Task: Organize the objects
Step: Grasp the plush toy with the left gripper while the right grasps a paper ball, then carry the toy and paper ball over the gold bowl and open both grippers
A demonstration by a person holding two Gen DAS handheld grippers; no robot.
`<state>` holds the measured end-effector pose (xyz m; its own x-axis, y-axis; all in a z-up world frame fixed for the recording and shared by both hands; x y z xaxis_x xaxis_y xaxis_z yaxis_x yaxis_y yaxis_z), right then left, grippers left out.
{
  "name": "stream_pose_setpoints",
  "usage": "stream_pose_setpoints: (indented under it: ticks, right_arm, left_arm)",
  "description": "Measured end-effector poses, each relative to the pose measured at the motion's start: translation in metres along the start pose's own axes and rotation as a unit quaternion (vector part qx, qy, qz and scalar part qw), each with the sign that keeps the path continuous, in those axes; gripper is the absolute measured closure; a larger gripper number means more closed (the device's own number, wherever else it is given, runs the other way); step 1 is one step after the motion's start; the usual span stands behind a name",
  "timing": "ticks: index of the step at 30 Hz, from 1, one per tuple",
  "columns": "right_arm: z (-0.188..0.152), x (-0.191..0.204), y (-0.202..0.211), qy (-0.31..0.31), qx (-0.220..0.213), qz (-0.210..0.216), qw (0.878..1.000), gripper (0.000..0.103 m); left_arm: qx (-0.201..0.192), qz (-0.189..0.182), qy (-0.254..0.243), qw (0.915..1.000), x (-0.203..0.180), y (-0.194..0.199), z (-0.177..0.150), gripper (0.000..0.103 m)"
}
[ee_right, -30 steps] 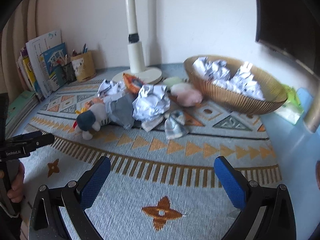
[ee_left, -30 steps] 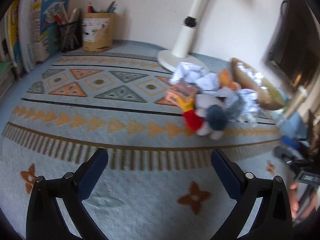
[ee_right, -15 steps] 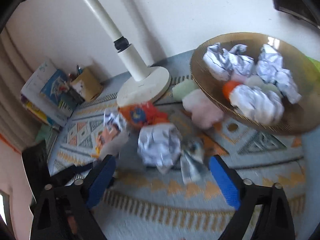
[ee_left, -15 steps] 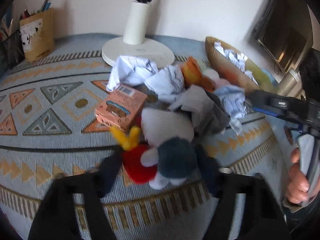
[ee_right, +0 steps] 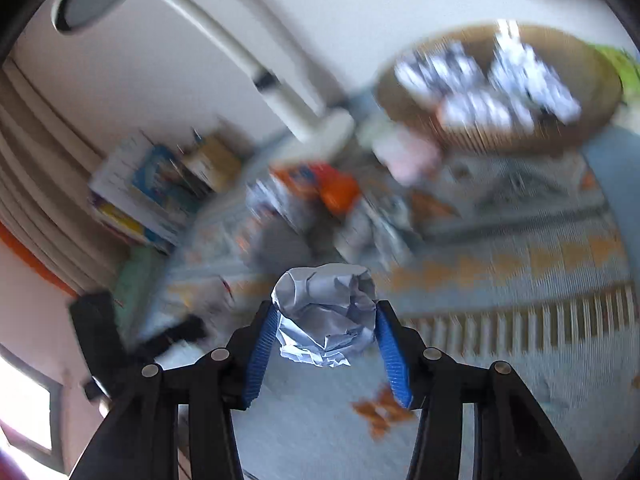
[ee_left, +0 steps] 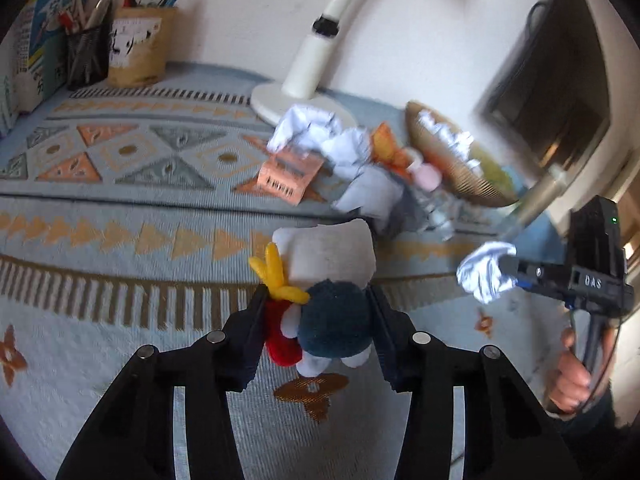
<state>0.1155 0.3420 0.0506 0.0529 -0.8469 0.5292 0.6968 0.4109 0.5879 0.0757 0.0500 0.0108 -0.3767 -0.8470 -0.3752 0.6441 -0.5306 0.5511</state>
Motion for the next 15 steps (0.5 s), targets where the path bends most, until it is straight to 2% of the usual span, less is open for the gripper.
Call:
stream_pose_setpoints:
  ticks: [3, 5, 7, 9, 10, 12, 15]
  right_arm:
    - [-0.004, -0.002, -0.003, 0.013, 0.005, -0.003, 1.0, 0.053]
    - [-0.005, -0.004, 0.005, 0.025, 0.002, -0.015, 1.0, 0.037]
    - [-0.011, -0.007, 0.017, 0.045, -0.002, -0.019, 0.999, 0.018]
    - [-0.018, -0.011, 0.028, 0.064, -0.001, -0.026, 0.998, 0.01]
    - [-0.022, -0.014, 0.034, 0.07, 0.002, -0.026, 0.997, 0.007]
    - [-0.024, -0.01, 0.034, 0.077, 0.008, -0.011, 0.997, 0.006]
    - [-0.025, 0.004, 0.02, 0.111, 0.021, -0.021, 0.993, 0.004]
  left_arm:
    - [-0.011, 0.014, -0.009, 0.9998, -0.007, -0.001, -0.007, 0.053]
    - [-0.012, 0.032, -0.016, 0.9993, -0.009, 0.001, -0.007, 0.047]
    - [0.002, 0.03, -0.009, 0.9995, -0.007, 0.001, -0.009, 0.037]
    - [0.003, 0.024, -0.009, 0.9997, -0.005, 0.007, -0.012, 0.03]
    - [0.004, 0.022, -0.007, 0.9997, -0.005, 0.007, -0.012, 0.028]
    - [0.008, 0.023, 0.001, 0.9997, -0.004, 0.004, -0.01, 0.018]
    - [0.013, 0.037, -0.016, 0.9991, -0.016, -0.01, -0.005, 0.017]
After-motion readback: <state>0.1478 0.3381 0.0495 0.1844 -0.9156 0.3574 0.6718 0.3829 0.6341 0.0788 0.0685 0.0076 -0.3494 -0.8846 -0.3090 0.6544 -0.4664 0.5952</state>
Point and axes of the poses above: each gripper's, at about its wrist camera, not at the fingertips, and y roughly against the way its jaws point, x to its left, z to its top, the point moved 2 cm from there along -y, roughly the way its jaws point, and after that the axes turned 13 degrees about -x, right-handed, at the moved point
